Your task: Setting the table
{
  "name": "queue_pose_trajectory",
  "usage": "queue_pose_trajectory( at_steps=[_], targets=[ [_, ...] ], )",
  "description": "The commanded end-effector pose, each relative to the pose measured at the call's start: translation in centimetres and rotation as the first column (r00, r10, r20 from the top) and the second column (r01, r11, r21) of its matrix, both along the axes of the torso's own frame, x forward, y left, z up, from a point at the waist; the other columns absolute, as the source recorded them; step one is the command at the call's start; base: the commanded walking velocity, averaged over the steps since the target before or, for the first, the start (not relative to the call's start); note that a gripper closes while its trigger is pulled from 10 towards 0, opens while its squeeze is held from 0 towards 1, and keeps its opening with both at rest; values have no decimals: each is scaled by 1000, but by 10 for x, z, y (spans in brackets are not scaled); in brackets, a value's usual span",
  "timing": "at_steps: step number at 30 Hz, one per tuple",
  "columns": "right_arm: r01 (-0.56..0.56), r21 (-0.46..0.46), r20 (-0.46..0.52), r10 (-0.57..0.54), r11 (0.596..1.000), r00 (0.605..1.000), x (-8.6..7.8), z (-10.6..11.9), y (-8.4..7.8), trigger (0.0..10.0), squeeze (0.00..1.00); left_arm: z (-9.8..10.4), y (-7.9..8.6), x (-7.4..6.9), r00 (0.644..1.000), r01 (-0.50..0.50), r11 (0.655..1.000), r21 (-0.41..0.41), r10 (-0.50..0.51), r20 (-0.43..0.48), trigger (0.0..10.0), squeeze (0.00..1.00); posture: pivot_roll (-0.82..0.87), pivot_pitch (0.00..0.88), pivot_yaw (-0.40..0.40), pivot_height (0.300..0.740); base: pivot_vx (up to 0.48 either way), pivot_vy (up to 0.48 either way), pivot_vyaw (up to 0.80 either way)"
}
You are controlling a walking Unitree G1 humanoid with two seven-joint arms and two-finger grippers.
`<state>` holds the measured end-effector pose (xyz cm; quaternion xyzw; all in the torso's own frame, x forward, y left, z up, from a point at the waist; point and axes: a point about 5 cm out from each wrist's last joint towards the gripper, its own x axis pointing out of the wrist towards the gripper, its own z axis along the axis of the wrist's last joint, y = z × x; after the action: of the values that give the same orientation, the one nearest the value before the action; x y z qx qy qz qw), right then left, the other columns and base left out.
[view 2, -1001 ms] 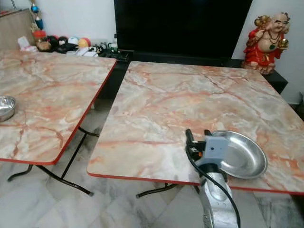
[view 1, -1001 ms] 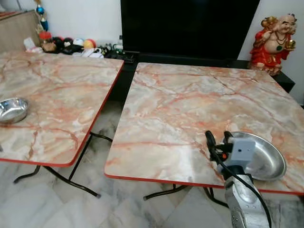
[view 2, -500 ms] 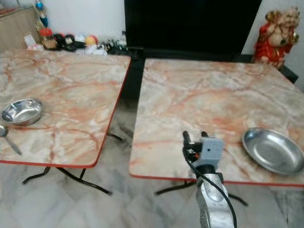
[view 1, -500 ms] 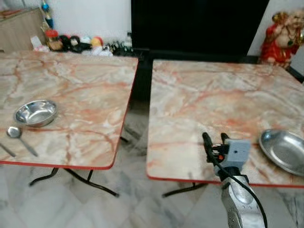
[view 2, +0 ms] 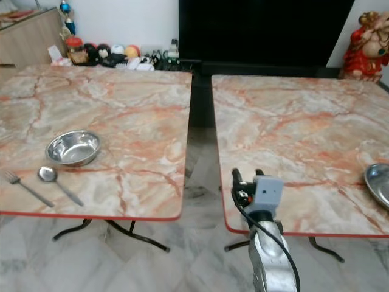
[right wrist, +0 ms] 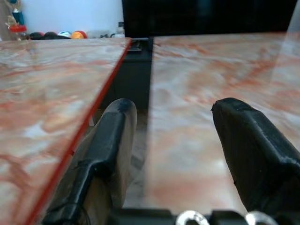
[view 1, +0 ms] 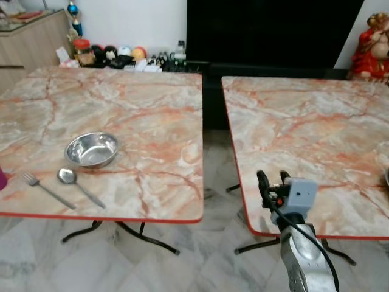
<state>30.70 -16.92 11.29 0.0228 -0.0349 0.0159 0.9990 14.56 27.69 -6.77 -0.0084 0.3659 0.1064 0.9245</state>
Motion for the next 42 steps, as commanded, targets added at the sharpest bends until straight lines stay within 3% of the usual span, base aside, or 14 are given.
queue_pose_trajectory(
  at_steps=[1,20,42],
  targets=[
    [-22,12,22,21,1000,1000,3,5,9,10000,0,-2,5,-9,999,-15,1000,8,15,-29,10000,0,101,69,-59,740,0,480,0],
    [-25,17,23,24,1000,999,4,6,12,10000,0,-2,5,-8,999,-16,1000,8,16,-28,10000,0,104,70,-58,740,0,467,0],
    [-27,7,39,27,1000,999,4,7,13,10000,0,-1,4,-6,1000,-4,1000,10,4,-13,10000,0,107,76,-54,740,26,0,29]
  ],
)
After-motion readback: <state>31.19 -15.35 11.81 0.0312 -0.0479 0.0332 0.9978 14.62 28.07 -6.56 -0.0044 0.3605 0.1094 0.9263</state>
